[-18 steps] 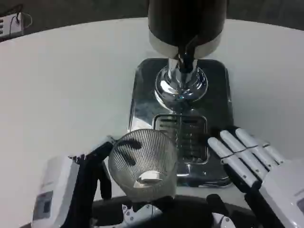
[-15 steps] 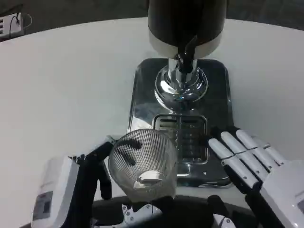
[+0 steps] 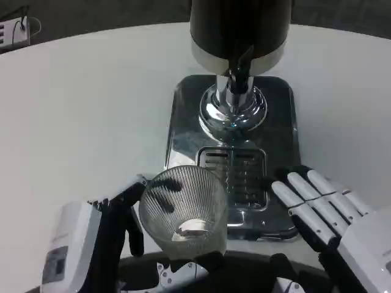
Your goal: Grasp the cup under the faucet to collect the drink, then remove the cup.
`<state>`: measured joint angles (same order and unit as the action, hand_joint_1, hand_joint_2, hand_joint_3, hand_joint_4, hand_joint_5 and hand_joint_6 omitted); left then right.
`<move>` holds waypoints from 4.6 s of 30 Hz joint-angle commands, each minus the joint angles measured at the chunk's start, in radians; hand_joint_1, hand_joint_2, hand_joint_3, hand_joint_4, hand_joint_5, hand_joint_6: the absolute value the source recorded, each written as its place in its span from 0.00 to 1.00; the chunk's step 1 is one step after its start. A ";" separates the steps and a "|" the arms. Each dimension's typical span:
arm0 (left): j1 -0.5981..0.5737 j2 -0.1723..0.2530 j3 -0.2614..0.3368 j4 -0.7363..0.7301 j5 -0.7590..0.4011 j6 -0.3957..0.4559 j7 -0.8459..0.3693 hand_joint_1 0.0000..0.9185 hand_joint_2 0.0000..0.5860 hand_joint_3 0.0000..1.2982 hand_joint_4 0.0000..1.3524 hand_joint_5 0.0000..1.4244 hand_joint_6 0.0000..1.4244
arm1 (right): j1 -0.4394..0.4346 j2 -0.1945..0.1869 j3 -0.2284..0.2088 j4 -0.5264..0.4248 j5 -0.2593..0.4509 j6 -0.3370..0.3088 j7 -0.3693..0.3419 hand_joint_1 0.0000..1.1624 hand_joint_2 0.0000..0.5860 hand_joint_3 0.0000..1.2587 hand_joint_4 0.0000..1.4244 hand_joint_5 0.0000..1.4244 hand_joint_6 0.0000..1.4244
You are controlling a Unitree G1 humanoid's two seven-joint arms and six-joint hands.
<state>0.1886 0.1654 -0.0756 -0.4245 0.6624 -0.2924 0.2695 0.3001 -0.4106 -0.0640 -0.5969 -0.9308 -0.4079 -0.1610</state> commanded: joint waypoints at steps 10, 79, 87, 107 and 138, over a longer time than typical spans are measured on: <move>-0.094 0.008 0.044 0.054 -0.020 -0.005 0.016 0.89 0.00 0.79 0.79 0.83 1.00 | 0.020 -0.004 -0.010 -0.021 0.004 -0.005 0.015 0.25 0.94 0.09 0.05 0.05 0.11; -0.764 0.074 -0.135 0.877 -0.044 -0.040 0.192 0.17 0.07 0.10 0.05 0.40 0.46 | 0.103 0.042 -0.080 -0.062 0.048 0.044 0.036 0.29 0.94 0.09 0.05 0.07 0.14; -0.628 0.049 -0.074 0.662 -0.117 -0.045 0.188 0.00 0.15 0.07 0.00 0.25 0.25 | 0.104 0.044 -0.073 -0.061 0.049 0.042 0.044 0.29 0.94 0.09 0.05 0.07 0.14; -0.517 -0.029 -0.067 0.007 -0.326 0.123 -0.202 0.00 0.20 0.00 0.00 0.00 0.00 | 0.151 0.039 -0.068 -0.066 0.057 0.020 0.049 0.30 0.94 0.09 0.05 0.08 0.15; -0.556 -0.095 -0.125 -0.056 -0.286 0.236 -0.324 0.00 0.24 0.00 0.00 0.01 0.00 | 0.142 0.048 -0.075 -0.072 0.062 0.018 0.068 0.30 0.94 0.09 0.05 0.08 0.15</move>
<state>-0.3953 0.0770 -0.2059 -0.4530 0.3639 -0.0680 -0.0690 0.4344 -0.3646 -0.1429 -0.6606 -0.8702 -0.3866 -0.1051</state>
